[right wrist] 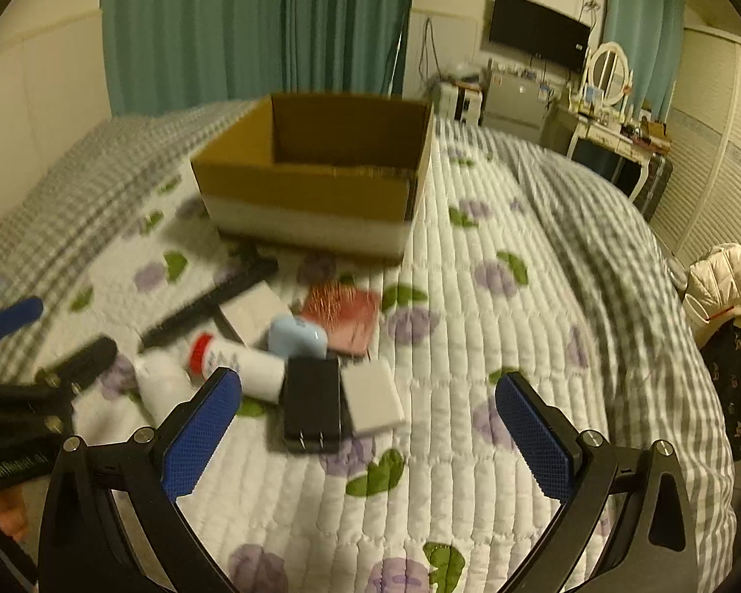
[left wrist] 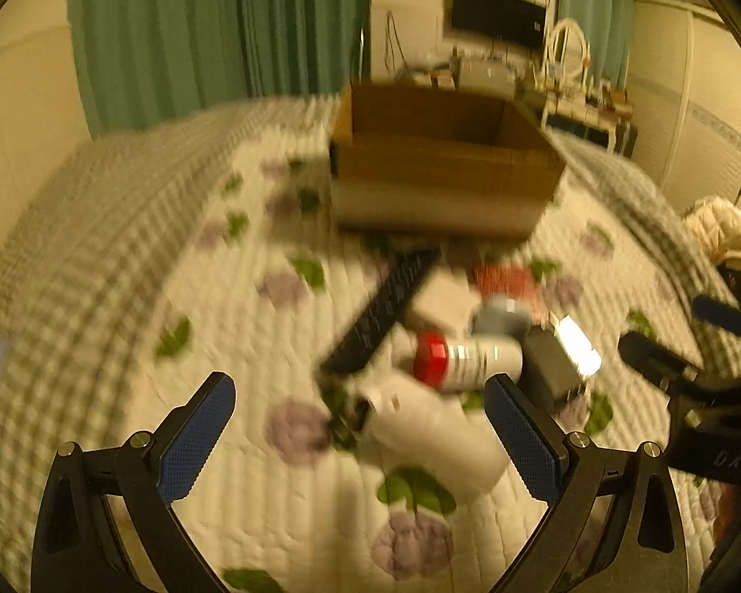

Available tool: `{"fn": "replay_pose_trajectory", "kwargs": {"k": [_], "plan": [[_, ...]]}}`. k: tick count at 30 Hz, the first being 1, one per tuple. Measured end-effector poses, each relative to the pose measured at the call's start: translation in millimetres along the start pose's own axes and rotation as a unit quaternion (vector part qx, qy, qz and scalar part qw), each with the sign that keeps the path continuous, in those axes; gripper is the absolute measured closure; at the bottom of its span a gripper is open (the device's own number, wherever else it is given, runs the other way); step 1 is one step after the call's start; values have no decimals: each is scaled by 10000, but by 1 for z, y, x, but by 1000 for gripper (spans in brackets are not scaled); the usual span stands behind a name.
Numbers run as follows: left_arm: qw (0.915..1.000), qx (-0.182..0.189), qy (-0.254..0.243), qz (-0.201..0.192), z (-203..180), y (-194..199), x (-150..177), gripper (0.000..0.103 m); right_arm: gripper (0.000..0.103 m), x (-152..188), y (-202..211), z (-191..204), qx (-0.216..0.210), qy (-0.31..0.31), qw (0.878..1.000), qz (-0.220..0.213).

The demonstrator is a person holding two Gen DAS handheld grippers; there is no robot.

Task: Organize rigid objects
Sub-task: 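Grasp the white spray bottle with the left gripper while the right grasps the black charger, then carry both items into the cardboard box and open both grippers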

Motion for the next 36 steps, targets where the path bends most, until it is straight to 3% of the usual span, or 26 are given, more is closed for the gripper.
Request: {"fn": "replay_pose_trajectory", "kwargs": {"k": [4,8,11,14,16,18,21,28,36], "plan": [[9991,130,-1,394,-11,-26,17,8,0,7,-15,1,54,60,9998,208],[9972,278,207,660,-14,-45,20,8,0,11,-26,-2,106,16,9993,355],[9950,340,245,909,-16,-60,23,16,0,11,-29,-4,108,-21,9991,413],[9952,438,174,857,-15,-56,22,24,0,12,-34,-2,79,-14,9988,488],[9958,468,123,778,-10,-48,18,38,0,14,-39,2,17,31,9985,554],[9961,455,62,754,-5,-43,14,39,3,15,-46,7,-55,84,9980,620],[9962,384,-94,773,1,-39,12,40,15,17,-61,14,-246,88,9967,772],[9976,333,-185,582,3,-26,0,40,64,22,-87,33,-521,276,9930,1019],[9984,292,-368,310,-3,-4,-17,40,65,18,-73,32,-471,314,9950,823]]}}
Point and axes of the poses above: each gripper's, at about its wrist camera, not at the fingertips, and y roughly against the way its jaws point, z to its left, x to its underside, the point moved 6 cm from there along -y, roughly the way its jaws point, and after that the axes turned 6 degrees about z, right-handed, at the moved point
